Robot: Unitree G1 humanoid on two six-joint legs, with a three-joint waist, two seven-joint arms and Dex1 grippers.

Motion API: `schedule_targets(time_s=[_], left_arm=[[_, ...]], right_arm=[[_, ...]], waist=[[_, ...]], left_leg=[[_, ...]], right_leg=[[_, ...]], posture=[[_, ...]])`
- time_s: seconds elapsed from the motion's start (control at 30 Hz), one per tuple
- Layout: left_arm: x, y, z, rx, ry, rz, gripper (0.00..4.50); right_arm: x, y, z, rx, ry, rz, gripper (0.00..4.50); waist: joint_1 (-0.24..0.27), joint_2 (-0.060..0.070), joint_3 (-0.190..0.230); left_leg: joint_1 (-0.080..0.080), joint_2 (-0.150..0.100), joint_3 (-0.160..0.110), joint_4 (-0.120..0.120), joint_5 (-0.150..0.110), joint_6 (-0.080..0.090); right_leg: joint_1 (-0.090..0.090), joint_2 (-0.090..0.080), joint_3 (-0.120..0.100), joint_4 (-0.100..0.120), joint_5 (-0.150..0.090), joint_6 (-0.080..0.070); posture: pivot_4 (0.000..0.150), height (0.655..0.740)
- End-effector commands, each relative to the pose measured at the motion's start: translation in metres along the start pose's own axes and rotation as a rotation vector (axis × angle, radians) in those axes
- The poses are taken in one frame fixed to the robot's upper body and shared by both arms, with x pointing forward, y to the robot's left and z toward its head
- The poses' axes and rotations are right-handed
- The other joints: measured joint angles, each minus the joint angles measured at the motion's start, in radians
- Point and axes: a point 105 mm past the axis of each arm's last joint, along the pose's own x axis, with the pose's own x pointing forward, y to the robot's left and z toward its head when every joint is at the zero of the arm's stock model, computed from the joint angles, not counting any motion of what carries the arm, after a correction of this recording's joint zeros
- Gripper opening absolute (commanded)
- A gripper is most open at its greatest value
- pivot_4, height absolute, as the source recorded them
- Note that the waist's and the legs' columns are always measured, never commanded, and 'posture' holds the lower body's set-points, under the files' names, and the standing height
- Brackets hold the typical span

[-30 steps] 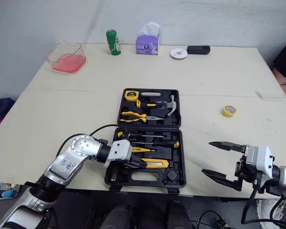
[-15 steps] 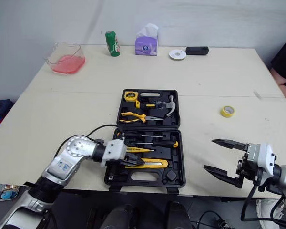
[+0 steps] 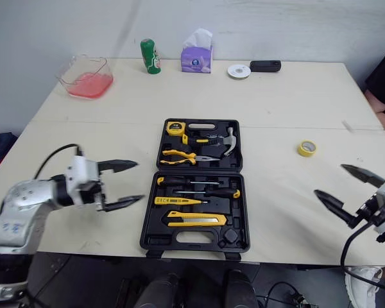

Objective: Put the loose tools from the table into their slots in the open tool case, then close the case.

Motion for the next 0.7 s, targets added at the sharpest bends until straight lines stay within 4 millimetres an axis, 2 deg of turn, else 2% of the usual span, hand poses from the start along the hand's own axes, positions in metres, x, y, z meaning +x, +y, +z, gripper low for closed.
schedule_targets(time_s=[0.03,0.13,0.2,0.33,0.53,0.7], left_arm=[[-0.056,0.034,-0.018,-0.029,0.049,0.328,4.48],[-0.092,0.048,-0.028,-0.066,0.071,0.528,4.48],[-0.123,0.055,-0.036,-0.102,0.087,0.685,4.48],[-0.148,0.055,-0.041,-0.115,0.111,0.804,4.48],[-0.161,0.046,-0.053,-0.151,0.158,0.855,4.48],[-0.153,0.048,-0.049,-0.139,0.134,0.832,4.48]], right_arm=[[-0.019,-0.030,-0.002,-0.061,0.014,-0.199,4.50],[-0.026,-0.036,-0.010,-0.059,0.042,-0.260,4.50],[-0.034,-0.043,-0.018,-0.061,0.064,-0.338,4.50],[-0.043,-0.052,-0.029,-0.041,0.095,-0.438,4.50],[-0.050,-0.060,-0.039,-0.030,0.112,-0.541,4.50],[-0.044,-0.062,-0.040,-0.025,0.100,-0.550,4.50]], waist=[[-0.001,0.000,0.000],[-0.002,-0.001,0.001],[0.000,-0.001,0.001],[0.001,0.000,0.001],[-0.007,0.000,0.001],[-0.014,0.000,0.001]], left_leg=[[0.000,0.000,0.000,0.000,0.000,0.000],[0.000,0.001,0.000,-0.002,-0.001,-0.001],[-0.001,0.000,0.000,-0.002,-0.001,0.000],[0.000,0.000,0.000,-0.002,-0.003,0.000],[0.000,0.000,0.000,-0.002,-0.004,0.000],[0.000,0.000,0.000,-0.002,-0.004,0.000]], right_leg=[[0.000,0.000,0.000,-0.001,0.000,0.000],[-0.001,0.000,0.000,-0.001,0.000,0.000],[-0.001,-0.001,0.000,-0.001,0.000,0.000],[-0.001,-0.003,0.000,-0.003,0.000,0.000],[-0.001,-0.003,0.000,-0.003,0.000,0.000],[-0.001,-0.004,0.000,-0.003,0.000,0.000]], posture=[[0.150,0.7400],[0.150,0.7400],[0.150,0.7400],[0.150,0.7400],[0.150,0.7400],[0.150,0.7400]])
